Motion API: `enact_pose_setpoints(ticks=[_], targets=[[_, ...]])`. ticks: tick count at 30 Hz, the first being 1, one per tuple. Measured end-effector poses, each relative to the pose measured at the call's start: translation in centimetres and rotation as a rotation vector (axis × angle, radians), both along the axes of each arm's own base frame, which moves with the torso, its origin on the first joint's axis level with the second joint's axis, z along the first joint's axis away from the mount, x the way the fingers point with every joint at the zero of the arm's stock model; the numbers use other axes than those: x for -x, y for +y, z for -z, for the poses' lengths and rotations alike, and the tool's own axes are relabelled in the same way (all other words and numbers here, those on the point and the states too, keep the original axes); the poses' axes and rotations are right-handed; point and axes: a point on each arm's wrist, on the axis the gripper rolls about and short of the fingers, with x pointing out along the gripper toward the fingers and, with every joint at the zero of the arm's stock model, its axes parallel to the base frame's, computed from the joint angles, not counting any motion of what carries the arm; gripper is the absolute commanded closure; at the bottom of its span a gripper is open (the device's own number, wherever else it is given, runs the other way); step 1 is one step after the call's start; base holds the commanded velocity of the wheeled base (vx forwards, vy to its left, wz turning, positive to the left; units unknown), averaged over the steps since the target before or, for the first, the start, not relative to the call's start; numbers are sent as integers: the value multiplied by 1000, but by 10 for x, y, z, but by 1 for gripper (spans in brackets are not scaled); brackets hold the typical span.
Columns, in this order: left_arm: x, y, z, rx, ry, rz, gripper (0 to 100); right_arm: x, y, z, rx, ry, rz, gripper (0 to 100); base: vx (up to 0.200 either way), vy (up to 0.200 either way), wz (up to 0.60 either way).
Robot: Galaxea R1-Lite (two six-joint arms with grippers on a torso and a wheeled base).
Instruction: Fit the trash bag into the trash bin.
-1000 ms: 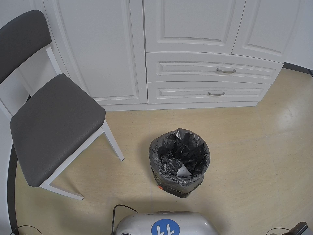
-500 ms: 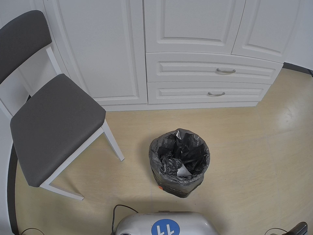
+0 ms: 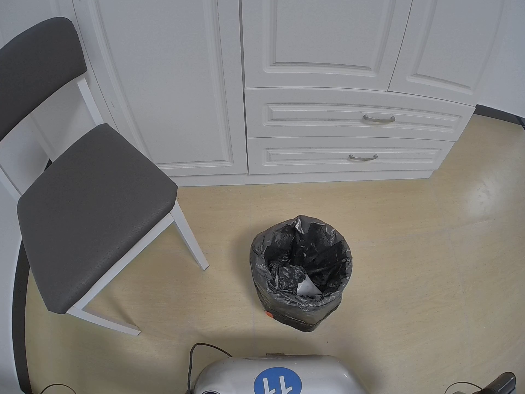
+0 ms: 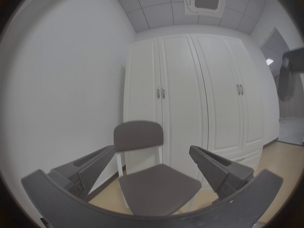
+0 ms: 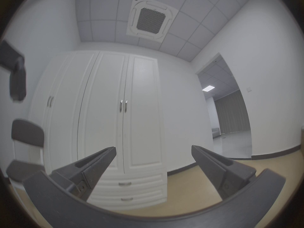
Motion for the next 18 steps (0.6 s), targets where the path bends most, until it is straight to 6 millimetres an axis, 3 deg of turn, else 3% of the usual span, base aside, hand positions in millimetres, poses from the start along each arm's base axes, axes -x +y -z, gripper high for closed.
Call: enact_pose_setpoints(ticks=[4, 10, 18], targets=[[-25, 0, 29, 12, 92, 11, 0, -15, 0, 23, 44, 94, 8, 0, 0, 0, 0], [-53, 0, 69, 18, 169, 34, 0, -26, 1, 41, 70, 227, 14, 0, 0, 0, 0], [-69, -1, 106, 17, 319, 41, 0, -32, -1, 52, 30, 342, 75, 0, 0, 0, 0]])
